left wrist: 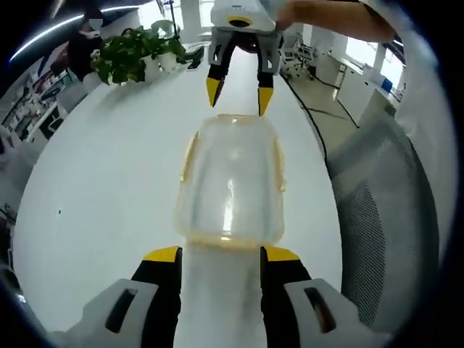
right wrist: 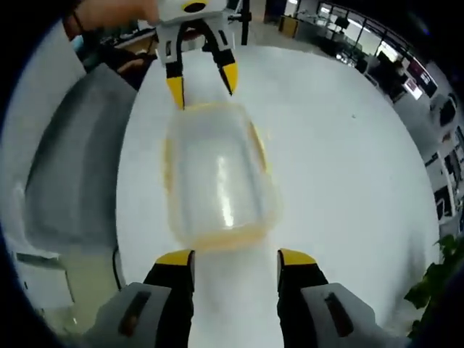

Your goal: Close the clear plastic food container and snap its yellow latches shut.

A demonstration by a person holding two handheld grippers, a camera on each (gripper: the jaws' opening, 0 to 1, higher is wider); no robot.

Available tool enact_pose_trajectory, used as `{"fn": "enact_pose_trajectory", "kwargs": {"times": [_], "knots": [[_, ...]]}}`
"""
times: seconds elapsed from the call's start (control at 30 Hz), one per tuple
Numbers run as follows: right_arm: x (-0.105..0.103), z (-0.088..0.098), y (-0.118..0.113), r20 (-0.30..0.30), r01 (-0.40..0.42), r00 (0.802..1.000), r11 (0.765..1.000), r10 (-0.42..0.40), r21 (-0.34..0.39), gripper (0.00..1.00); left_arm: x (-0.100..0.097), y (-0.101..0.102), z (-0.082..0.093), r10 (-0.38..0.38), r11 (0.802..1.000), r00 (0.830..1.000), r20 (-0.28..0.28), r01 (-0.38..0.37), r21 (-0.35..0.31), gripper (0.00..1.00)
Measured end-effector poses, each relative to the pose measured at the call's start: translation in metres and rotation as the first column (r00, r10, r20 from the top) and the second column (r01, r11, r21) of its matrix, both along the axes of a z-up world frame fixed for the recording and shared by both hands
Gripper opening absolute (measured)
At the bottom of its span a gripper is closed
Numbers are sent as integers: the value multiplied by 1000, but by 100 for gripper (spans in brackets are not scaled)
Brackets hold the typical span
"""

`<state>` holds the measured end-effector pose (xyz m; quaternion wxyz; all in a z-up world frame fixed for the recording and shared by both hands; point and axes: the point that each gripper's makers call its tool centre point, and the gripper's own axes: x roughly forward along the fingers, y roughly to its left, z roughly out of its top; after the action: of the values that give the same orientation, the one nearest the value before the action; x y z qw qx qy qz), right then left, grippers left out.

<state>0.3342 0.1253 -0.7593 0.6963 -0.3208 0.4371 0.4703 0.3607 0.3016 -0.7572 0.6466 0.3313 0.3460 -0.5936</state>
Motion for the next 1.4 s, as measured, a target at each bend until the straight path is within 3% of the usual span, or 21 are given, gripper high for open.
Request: {"fn": "enact_pose_trajectory", "kwargs": {"times": [0.13, 0.23, 0.33, 0.5, 0.53, 0.6, 0.67, 0.87, 1.0, 1.1, 1.13, 1.3, 1.33, 1.37, 1.4], "knots": [[4, 5, 2, 7, 100, 995, 995, -100, 24, 43, 3, 0, 10, 151, 987, 988, -41, -153, -40, 41], [4, 7, 7, -1, 164, 986, 985, -164, 44, 43, 2, 1, 10, 208, 977, 976, -62, -211, -36, 40], [7, 7, 7, 9, 222, 975, 974, -222, 42, 42, 0, -1, 10, 285, 956, 953, -102, -291, -44, 40], [11, 8, 8, -15, 353, 936, 933, -353, 70, 42, -1, -4, 11, 444, 885, 873, -204, -463, -57, 39], [11, 8, 7, -16, 368, 930, 928, -368, 61, 42, -2, -3, 8, 453, 880, 864, -219, -472, -44, 39], [14, 9, 5, 7, 381, 924, 923, -381, 57, 41, -4, -5, 7, 497, 852, 826, -267, -523, -32, 39], [12, 8, 6, -15, 420, 908, 906, -419, 58, 41, -2, -7, 9, 535, 822, 795, -288, -568, -42, 39], [14, 4, 4, -47, 507, 862, 860, -504, 66, 39, -5, -5, 3, 587, 784, 745, -316, -620, -6, 37], [12, 0, 2, -87, 577, 816, 814, -572, 63, 37, -5, -3, -1, 612, 764, 720, -328, -646, 7, 36], [12, -2, 8, -144, 645, 763, 758, -631, 99, 34, -2, -3, -2, 635, 740, 697, -335, -673, 3, 34], [10, -4, 9, -177, 673, 736, 733, -653, 96, 34, -4, -4, -3, 635, 739, 691, -345, -674, 11, 34], [15, -11, 10, -227, 736, 673, 668, -704, 112, 34, -5, -8, -9, 652, 718, 658, -377, -695, 27, 34], [17, -10, 14, -256, 759, 648, 637, -717, 136, 33, -5, -8, -9, 653, 716, 655, -381, -698, 27, 34], [15, -11, 13, -268, 762, 643, 635, -717, 128, 33, -5, -9, -10, 656, 711, 647, -388, -703, 30, 34], [17, -12, 14, -284, 774, 628, 618, -724, 135, 33, -6, -10, -12, 659, 704, 634, -404, -709, 36, 33]]}}
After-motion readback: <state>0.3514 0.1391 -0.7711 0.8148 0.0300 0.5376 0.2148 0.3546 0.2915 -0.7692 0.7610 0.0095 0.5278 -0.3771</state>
